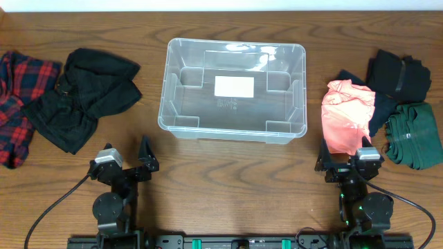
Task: Pack container
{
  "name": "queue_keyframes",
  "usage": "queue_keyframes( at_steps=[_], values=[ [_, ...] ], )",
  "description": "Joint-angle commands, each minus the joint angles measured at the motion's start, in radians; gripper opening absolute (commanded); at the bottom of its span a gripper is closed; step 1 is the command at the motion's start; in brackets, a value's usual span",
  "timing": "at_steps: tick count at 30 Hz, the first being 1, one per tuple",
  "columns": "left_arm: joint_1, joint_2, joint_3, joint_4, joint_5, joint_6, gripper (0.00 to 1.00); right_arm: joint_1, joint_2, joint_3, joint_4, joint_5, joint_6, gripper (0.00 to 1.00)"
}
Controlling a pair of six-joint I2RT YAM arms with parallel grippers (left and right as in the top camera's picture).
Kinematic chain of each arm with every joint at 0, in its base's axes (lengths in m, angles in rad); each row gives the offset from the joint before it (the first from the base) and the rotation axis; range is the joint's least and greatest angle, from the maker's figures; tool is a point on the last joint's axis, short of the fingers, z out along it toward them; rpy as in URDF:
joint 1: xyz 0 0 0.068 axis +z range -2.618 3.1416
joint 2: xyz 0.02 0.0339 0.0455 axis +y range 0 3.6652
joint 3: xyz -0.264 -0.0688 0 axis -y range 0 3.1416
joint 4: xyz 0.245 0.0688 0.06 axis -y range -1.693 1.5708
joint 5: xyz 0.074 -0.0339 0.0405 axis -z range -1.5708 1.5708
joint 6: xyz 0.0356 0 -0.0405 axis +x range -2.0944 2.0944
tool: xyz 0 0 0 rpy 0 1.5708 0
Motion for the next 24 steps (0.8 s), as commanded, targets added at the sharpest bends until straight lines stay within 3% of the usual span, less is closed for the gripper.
queue_keyframes(
  at_steps=[1, 7, 11, 24],
  values=[
    [-0.002, -0.006, -0.015, -0.030, 0.017, 0.002, 0.98, 0.008, -0.002, -0.003, -0.002, 0.002, 0.013, 0.99],
    [-0.001, -0.003, 0.004, 0.094, 0.098, -0.017, 0.98, 0.008, -0.002, -0.003, -0.002, 0.002, 0.013, 0.99],
    [0.022, 0.097, 0.134, 0.037, 0.087, -0.016, 0.98, 0.007, -0.002, -0.003, -0.002, 0.002, 0.013, 0.99],
    [0.135, 1.049, 0.939, -0.393, 0.095, -0.005, 0.98, 0.008, -0.002, -0.003, -0.002, 0.002, 0.013, 0.99]
  ],
)
